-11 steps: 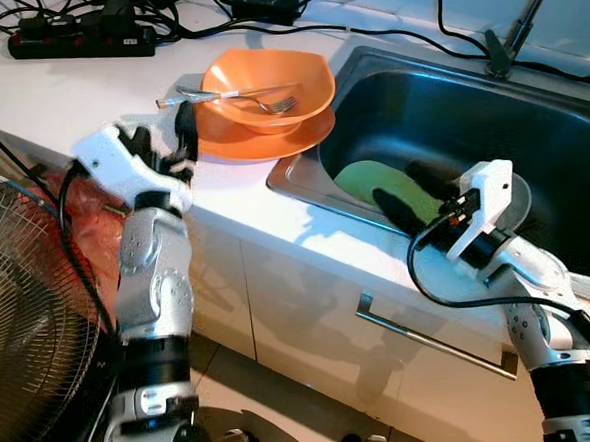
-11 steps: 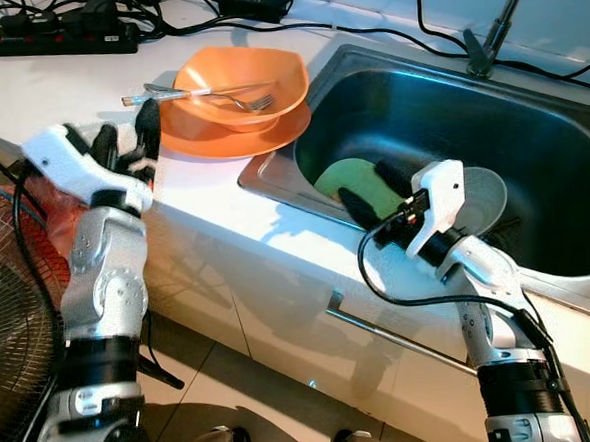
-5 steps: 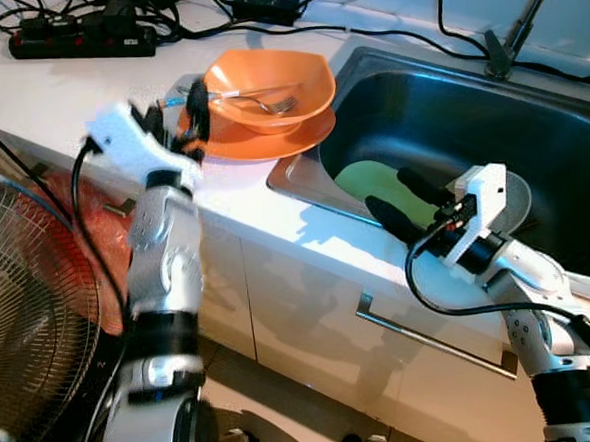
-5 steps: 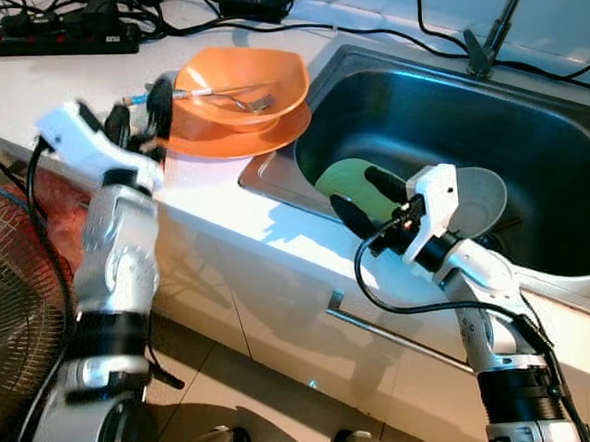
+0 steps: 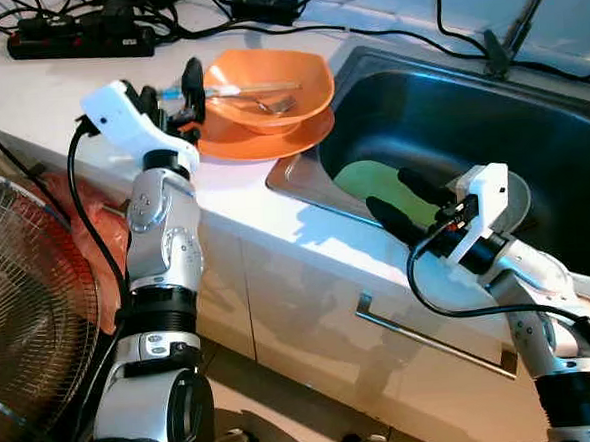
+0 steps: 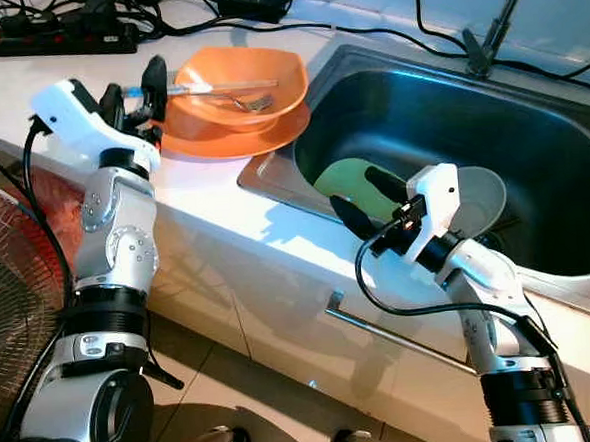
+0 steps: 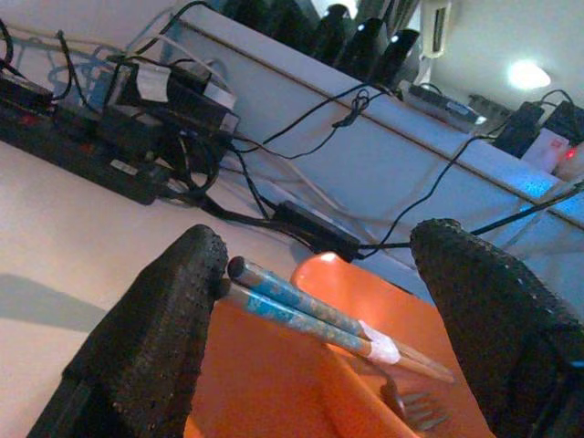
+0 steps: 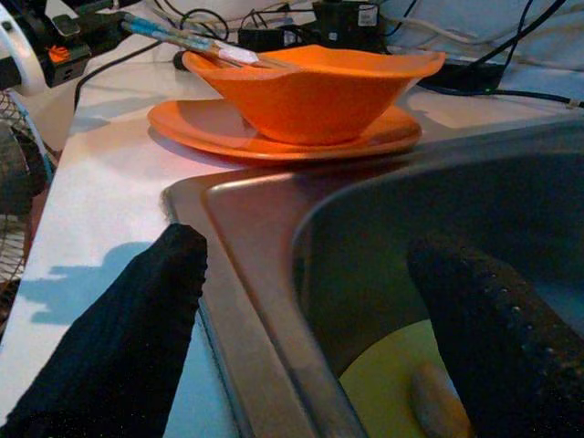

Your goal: Kitchen organization

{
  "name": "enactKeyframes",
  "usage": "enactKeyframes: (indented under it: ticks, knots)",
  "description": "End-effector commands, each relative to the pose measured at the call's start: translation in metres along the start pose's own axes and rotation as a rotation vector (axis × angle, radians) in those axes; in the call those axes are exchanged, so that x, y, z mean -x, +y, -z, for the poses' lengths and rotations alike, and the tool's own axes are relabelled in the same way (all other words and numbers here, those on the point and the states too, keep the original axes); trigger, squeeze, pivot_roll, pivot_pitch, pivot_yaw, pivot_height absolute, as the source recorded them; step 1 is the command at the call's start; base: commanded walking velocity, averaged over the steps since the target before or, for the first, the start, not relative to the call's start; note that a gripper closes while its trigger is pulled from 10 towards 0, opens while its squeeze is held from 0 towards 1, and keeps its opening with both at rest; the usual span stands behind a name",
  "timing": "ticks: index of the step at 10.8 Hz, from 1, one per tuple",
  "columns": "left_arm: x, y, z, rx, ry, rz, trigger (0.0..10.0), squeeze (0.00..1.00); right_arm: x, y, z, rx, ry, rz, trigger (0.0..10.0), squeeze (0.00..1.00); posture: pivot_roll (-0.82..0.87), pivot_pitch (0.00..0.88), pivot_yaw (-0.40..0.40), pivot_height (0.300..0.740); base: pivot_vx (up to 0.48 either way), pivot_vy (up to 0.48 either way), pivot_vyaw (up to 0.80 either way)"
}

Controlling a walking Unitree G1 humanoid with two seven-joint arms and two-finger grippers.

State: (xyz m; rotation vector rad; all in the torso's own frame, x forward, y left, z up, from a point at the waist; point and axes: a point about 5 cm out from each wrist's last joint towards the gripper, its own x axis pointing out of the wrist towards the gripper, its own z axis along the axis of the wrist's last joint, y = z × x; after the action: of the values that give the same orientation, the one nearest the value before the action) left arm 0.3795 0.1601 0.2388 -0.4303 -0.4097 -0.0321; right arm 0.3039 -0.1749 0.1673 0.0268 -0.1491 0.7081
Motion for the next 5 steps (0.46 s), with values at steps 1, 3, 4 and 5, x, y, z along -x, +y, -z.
enactKeyframes:
  ticks: [1,3,4,5]
  knots:
    - [-0.0032,-0.0029,-0.0013,-0.005,-0.006,0.006,9.5,0.00,0.0020,-0.0020,-0.0044,0.002,-0.006,0.002,10.0,0.00,0.05,0.137,-0.055,0.740,0.000,0.000,0.00]
    - [-0.0022,-0.0027,0.0009,-0.006,-0.005,0.001,9.7,0.00,0.0008,-0.0019,-0.0046,0.001,-0.005,0.000,10.0,0.00,0.05,0.141,-0.056,0.740,0.000,0.000,0.00]
    - [-0.0009,-0.0031,0.0037,0.001,0.000,-0.003,6.8,0.00,0.0002,-0.0018,-0.0043,0.002,-0.004,-0.001,10.0,0.00,0.05,0.142,-0.060,0.740,0.000,0.000,0.00]
    - [0.0002,-0.0033,0.0056,0.003,0.004,-0.006,5.6,0.00,-0.0002,-0.0016,-0.0040,0.003,-0.003,-0.002,10.0,0.00,0.05,0.141,-0.059,0.740,0.000,0.000,0.00]
